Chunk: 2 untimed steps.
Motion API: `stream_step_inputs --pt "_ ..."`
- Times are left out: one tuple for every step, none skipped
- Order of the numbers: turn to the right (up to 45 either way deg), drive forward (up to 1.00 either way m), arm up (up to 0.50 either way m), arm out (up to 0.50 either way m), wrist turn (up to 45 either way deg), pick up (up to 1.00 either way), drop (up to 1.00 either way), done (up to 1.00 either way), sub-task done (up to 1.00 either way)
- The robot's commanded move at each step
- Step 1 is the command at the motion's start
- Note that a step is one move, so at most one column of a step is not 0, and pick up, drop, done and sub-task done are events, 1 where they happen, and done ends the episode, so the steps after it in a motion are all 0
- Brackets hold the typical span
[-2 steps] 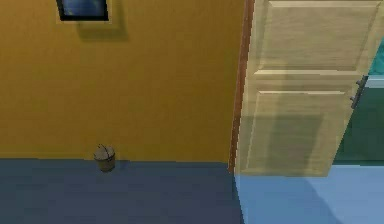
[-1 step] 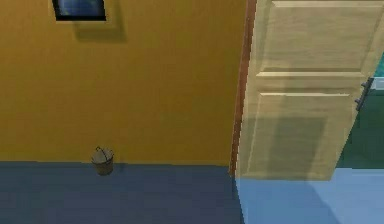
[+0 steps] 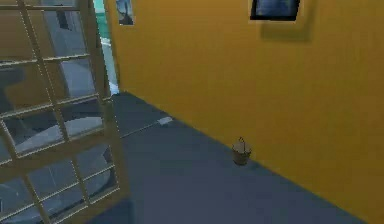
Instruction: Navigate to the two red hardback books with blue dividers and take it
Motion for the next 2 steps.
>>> stream_step_inputs --pt "-42.0 0.0 0.0 0.0 0.0 0.0 0.0 0.0 0.0" --pt "0.0 0.6 0.0 0.0 0.0 0.0 0.0 0.0 0.0"
